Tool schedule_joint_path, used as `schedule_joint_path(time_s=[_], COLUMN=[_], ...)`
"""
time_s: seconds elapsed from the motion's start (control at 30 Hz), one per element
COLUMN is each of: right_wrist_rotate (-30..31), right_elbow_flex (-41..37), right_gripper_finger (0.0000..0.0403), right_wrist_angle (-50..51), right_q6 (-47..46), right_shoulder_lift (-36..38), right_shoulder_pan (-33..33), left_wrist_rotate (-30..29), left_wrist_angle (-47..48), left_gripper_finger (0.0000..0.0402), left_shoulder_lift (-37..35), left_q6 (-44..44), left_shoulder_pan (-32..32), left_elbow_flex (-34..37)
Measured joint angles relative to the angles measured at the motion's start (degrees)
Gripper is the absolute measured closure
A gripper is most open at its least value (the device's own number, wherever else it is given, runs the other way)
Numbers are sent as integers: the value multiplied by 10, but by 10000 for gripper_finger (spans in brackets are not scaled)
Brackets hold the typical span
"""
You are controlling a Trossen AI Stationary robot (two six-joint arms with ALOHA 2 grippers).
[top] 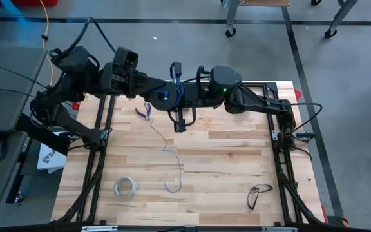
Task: Coil cords
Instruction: Coil the blue wire onto the black spool
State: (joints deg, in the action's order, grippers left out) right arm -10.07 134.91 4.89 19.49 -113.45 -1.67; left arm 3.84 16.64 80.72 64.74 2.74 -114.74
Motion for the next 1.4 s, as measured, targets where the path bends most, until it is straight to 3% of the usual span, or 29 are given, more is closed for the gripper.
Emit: schedule_joint_path(time_s=[0.13,0.5,0.67,0.97,1.4], right_wrist_rotate=[-7,-39,-55,-64,-14], right_elbow_flex=[0,0,0,0,0], right_gripper_finger=[403,403,403,403,403], right_wrist_angle=[0,18,39,120,235], right_q6=[7,18,21,20,9], right_shoulder_lift=[1,7,10,26,52], right_shoulder_pan=[10,43,58,95,117], left_wrist_rotate=[52,95,102,43,-180], left_wrist_angle=[16,73,171,322,381], left_gripper_finger=[401,401,401,401,401], left_shoulder_lift=[3,-2,-20,-44,-61], left_q6=[12,-4,-28,-160,-503], left_shoulder_pan=[0,7,9,-6,-27], left_elbow_flex=[0,0,0,0,0])
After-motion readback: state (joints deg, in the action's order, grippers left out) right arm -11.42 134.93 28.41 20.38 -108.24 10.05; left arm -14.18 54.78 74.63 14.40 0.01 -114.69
